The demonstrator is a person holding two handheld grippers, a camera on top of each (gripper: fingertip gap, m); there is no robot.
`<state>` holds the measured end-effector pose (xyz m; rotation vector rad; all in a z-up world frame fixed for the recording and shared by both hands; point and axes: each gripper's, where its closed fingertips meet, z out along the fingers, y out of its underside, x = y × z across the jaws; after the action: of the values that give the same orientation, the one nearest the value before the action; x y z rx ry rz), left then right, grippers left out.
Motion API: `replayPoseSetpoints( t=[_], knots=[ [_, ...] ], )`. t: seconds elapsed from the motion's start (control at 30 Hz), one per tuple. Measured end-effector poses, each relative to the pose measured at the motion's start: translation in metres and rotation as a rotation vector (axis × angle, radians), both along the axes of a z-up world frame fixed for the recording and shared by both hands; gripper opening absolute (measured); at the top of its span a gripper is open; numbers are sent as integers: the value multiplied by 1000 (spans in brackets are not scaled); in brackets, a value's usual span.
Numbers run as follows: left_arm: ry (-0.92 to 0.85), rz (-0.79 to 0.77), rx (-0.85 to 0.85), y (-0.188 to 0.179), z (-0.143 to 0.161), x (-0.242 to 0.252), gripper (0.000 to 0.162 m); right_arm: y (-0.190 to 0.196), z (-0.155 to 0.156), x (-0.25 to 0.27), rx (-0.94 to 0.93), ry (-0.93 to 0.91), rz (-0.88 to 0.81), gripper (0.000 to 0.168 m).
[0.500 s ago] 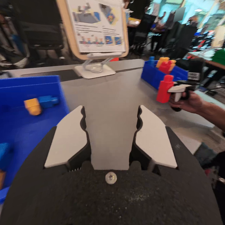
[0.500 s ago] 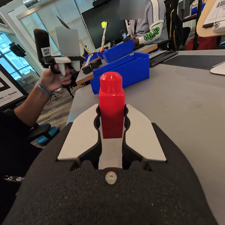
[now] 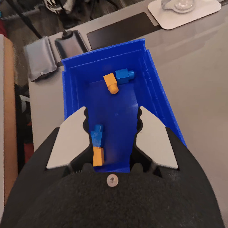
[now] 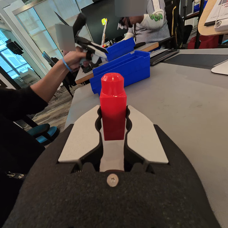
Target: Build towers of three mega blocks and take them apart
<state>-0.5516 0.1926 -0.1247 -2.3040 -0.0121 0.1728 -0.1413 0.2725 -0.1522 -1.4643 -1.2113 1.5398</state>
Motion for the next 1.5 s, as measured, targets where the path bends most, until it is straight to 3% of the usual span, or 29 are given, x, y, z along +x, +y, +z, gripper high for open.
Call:
replayPoseSetpoints(
  t=[0.1, 0.3, 0.47, 0.8, 0.9, 1.0, 1.1, 1.23, 1.3, 1.37, 1.5],
  knots=[
    [-26, -48, -56, 31, -11, -9, 73, -1, -5, -1, -1, -13, 8, 36],
    [-84, -40, -173, 93, -69, -16, 71, -2, -4, 0, 7, -16, 6, 36],
    [-150, -5, -268, 99, -127, -9, 69, -2, -1, 1, 21, -14, 0, 36],
    [-155, 87, -194, 110, -142, -27, 36, -7, -5, -2, 16, -20, 17, 36],
    [-168, 78, -185, 104, -134, -28, 36, -7, -2, -1, 15, -14, 15, 36],
    [-118, 47, -178, 88, -107, -30, 36, -6, -1, 0, 11, -8, 13, 36],
    [-74, -57, -126, 74, -58, -17, 35, -5, -2, 0, -2, -4, 15, 36],
    [-41, -329, -35, 57, 23, 45, 35, -2, -4, -3, 5, -11, 10, 36],
    [-44, -487, -44, 48, 46, 88, 35, -1, -3, -5, 22, -20, 9, 36],
    [-47, -680, -82, 36, 53, 135, 35, 3, -4, -8, 42, -35, 0, 36],
    [-38, -939, -206, 20, 34, 208, 35, 11, -8, -19, 82, -95, -10, 36]
  ],
)
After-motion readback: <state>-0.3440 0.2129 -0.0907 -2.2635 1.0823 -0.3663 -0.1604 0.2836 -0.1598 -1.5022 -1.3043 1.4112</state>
